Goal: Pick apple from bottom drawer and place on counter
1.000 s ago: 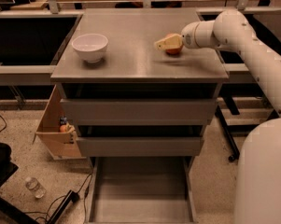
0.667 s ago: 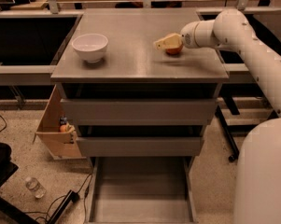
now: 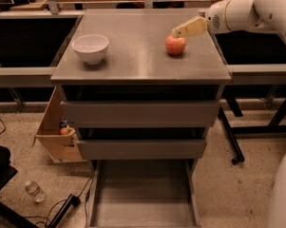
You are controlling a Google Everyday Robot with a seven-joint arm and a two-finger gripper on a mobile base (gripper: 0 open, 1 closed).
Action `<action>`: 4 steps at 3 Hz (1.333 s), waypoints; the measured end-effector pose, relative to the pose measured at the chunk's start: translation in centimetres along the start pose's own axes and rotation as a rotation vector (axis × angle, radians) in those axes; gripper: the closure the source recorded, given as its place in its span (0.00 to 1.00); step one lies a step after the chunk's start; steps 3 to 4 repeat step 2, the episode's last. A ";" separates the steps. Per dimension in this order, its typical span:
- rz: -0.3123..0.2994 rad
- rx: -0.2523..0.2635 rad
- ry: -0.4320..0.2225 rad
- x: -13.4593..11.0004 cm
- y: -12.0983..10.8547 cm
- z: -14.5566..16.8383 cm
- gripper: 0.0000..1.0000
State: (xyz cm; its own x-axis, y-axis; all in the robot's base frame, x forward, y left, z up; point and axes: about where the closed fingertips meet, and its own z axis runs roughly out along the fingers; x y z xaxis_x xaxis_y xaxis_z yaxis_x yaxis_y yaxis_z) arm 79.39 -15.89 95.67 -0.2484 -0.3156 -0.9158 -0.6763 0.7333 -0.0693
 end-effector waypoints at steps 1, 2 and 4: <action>-0.075 0.015 0.031 -1.0 1.6 -5.1 0.00; -0.133 0.057 0.039 -1.6 3.4 -8.3 0.00; -0.133 0.057 0.039 -1.6 3.4 -8.3 0.00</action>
Offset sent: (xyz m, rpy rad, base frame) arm -0.1163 -0.0322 0.0698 -0.1963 -0.1408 -0.0491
